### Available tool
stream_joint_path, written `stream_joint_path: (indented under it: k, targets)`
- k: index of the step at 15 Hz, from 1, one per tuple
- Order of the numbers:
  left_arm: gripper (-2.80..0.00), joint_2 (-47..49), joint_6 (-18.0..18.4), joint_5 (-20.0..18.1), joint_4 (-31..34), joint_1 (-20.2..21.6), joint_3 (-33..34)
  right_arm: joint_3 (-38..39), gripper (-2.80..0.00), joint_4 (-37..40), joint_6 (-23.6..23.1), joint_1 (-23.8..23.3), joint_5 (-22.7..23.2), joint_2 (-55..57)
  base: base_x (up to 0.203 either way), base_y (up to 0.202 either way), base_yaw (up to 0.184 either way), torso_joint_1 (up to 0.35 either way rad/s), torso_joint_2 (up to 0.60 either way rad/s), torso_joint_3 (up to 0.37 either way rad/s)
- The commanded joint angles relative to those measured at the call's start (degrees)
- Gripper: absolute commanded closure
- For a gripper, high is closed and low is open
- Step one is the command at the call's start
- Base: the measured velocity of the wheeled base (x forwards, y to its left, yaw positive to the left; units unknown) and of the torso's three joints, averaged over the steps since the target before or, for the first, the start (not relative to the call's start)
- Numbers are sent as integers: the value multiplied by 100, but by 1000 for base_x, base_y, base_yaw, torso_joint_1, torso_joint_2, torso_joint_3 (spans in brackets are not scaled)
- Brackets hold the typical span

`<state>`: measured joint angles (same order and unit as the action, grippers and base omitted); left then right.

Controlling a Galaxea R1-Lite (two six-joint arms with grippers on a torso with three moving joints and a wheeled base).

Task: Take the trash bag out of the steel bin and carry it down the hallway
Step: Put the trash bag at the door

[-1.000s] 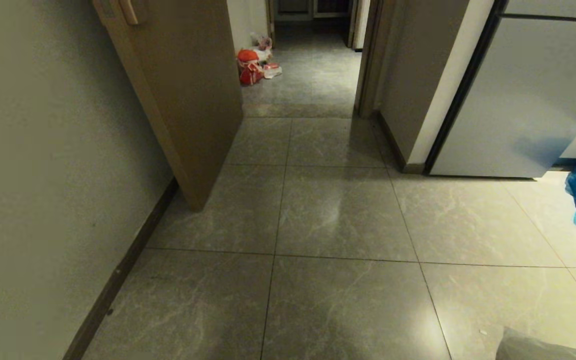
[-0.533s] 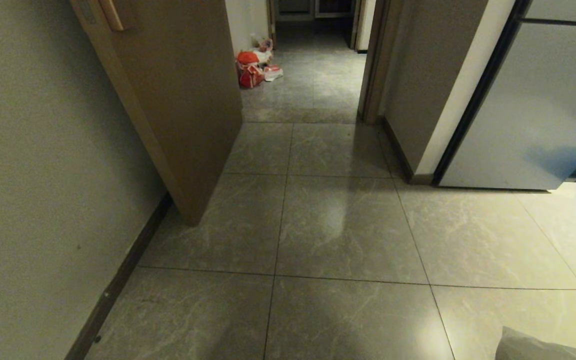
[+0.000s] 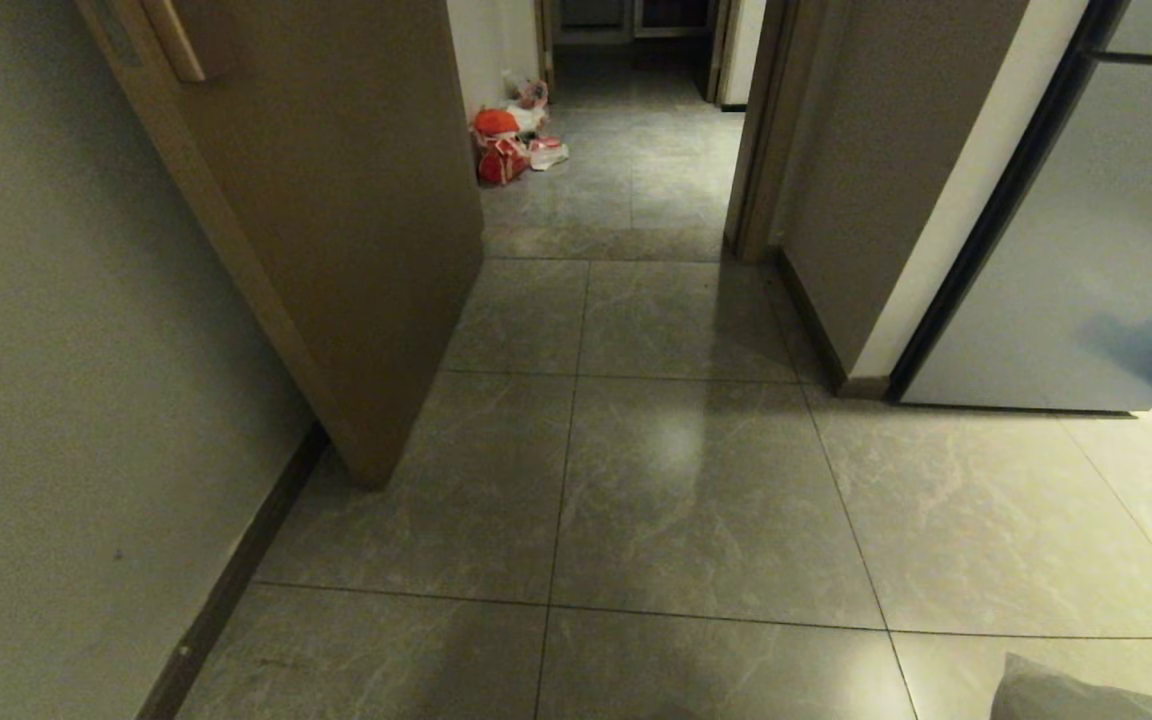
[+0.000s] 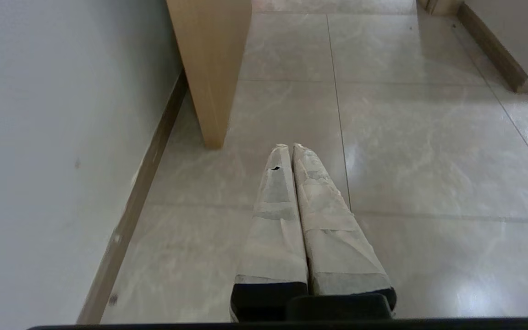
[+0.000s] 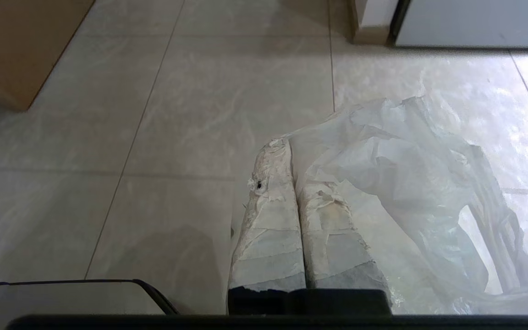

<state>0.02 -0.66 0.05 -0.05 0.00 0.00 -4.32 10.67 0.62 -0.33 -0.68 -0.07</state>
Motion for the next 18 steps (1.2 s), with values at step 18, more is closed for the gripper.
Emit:
stream_joint_path:
  k: [18]
  targets:
    - [0, -2, -4, 4, -4, 0, 9, 1, 0, 6, -1, -2, -2, -1, 193, 0, 2, 2, 2, 3]
